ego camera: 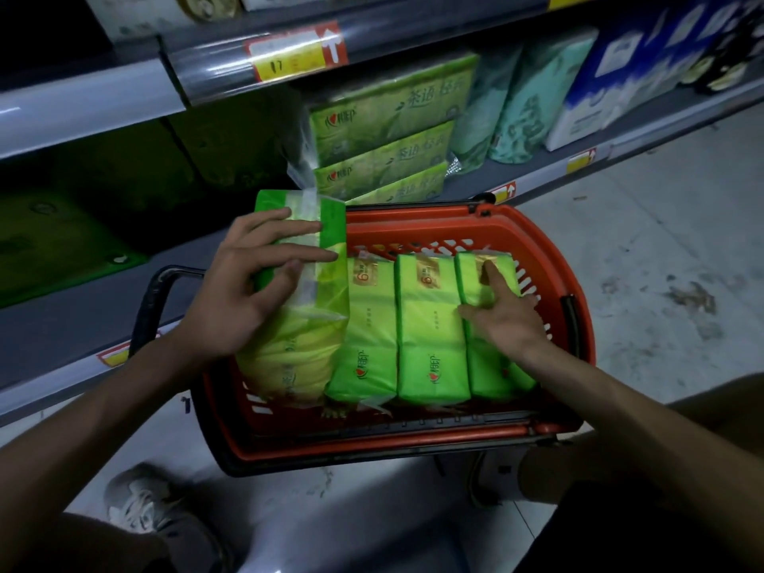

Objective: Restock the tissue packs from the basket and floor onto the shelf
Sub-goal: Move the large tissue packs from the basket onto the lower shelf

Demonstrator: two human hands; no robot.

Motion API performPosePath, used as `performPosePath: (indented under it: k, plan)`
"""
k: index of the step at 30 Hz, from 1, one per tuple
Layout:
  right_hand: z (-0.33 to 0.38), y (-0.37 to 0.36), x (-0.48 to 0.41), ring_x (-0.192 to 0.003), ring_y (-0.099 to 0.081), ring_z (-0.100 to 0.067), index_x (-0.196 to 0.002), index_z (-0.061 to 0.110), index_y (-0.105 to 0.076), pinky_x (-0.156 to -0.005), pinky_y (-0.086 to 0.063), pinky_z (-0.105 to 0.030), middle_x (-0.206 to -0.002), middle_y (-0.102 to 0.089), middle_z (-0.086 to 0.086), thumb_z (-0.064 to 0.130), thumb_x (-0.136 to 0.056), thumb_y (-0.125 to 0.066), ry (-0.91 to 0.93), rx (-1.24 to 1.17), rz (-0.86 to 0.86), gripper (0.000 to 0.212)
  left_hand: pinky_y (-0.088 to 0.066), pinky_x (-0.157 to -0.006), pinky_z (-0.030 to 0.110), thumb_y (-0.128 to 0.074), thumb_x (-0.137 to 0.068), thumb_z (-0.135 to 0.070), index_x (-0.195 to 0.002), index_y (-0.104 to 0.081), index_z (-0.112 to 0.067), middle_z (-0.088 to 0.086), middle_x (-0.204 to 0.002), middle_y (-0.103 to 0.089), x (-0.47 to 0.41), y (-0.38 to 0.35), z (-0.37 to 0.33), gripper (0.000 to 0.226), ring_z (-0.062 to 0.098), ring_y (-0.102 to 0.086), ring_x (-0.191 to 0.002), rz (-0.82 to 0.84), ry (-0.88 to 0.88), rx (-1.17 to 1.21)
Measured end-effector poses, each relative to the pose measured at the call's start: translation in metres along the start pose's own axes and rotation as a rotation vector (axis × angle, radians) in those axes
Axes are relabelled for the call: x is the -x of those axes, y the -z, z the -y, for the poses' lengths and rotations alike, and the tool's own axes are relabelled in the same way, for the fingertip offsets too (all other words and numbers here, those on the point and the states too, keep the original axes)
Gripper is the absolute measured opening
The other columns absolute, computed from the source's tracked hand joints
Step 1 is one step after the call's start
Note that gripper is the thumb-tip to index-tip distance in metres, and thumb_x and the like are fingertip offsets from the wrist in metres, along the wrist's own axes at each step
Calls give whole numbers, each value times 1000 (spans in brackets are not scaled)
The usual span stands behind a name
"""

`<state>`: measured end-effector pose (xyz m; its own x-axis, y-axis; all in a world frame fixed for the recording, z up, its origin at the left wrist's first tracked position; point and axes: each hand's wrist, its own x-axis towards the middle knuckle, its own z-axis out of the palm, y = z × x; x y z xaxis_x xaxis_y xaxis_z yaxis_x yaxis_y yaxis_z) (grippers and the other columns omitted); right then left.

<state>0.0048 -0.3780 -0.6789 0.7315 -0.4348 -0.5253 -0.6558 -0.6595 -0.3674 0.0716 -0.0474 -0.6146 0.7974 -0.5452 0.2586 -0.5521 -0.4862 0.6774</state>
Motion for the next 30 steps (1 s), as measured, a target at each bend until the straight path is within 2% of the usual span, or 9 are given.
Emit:
performPosePath:
  k: [1, 2, 5, 7, 13, 15, 18, 24, 30]
  plan:
    - [-1, 1, 0, -89, -67, -32, -162, 49, -12, -67, -50, -26, -164, -21, -28, 54, -91, -71, 3, -31, -46, 92, -23, -120, 26, -50, -104, -24, -123, -75, -23, -4, -145, -62, 0, 0, 0, 32, 22, -37, -149, 1, 3, 1]
    - [-1, 1, 0, -83, -66, -28, -160, 49, -20, -67, -49, -26, -159, -35, -23, 54, -85, -77, 0, -47, -97, 94, -24, -120, 27, -49, -104, -25, -123, -76, -24, -5, -145, -62, 0, 0, 0, 32, 22, -37, -149, 0, 8, 1]
    - [1, 1, 1, -107, -67, -36, -154, 44, -36, -81, -56, -37, -133, -64, -10, 55, -72, -86, 3, -39, -217, 97, -25, -120, 30, -49, -105, -30, -122, -76, -26, -8, -145, -61, 1, -1, -1, 33, 21, -37, -148, -5, 29, 5]
    - [5, 2, 5, -108, -68, -37, -150, 38, -43, -81, -57, -40, -120, -71, -9, 53, -71, -88, 7, -25, -263, 92, -26, -120, 34, -48, -104, -32, -122, -76, -30, -10, -145, -61, 0, -1, -1, 33, 21, -37, -148, -14, 32, 2]
    - [11, 11, 16, -98, -70, -34, -137, 33, -52, -72, -48, -32, -96, -69, -2, 51, -70, -89, 68, -6, -314, 79, -32, -117, 51, -48, -103, -34, -120, -76, -37, -16, -142, -61, -1, 2, 3, 33, 19, -40, -142, -8, 50, -55]
    - [15, 16, 22, -100, -70, -34, -137, 32, -54, -71, -44, -32, -99, -71, -3, 51, -71, -88, 116, 24, -348, 76, -33, -116, 53, -47, -102, -36, -118, -77, -37, -17, -142, -61, 2, 4, 5, 34, 19, -40, -141, -15, 67, -57]
    - [23, 26, 29, -105, -70, -36, -135, 33, -57, -76, -48, -36, -110, -75, -8, 52, -72, -85, 172, 72, -416, 72, -31, -117, 52, -47, -101, -41, -117, -77, -38, -18, -142, -60, 5, 9, 7, 34, 19, -39, -142, -16, 90, -51]
    - [34, 48, 39, -104, -69, -38, -134, 37, -61, -77, -50, -37, -107, -76, -10, 52, -72, -81, 228, 87, -473, 67, -29, -117, 54, -51, -99, -52, -120, -75, -40, -22, -145, -57, 8, 13, 7, 35, 15, -36, -145, 19, 102, -65]
    - [41, 75, 60, -95, -70, -39, -126, 42, -62, -72, -49, -38, -91, -76, -10, 56, -66, -81, 278, 70, -530, 64, -26, -118, 40, -53, -96, -60, -119, -75, -42, -25, -145, -55, 6, 18, 7, 37, 6, -33, -146, 60, 119, -30]
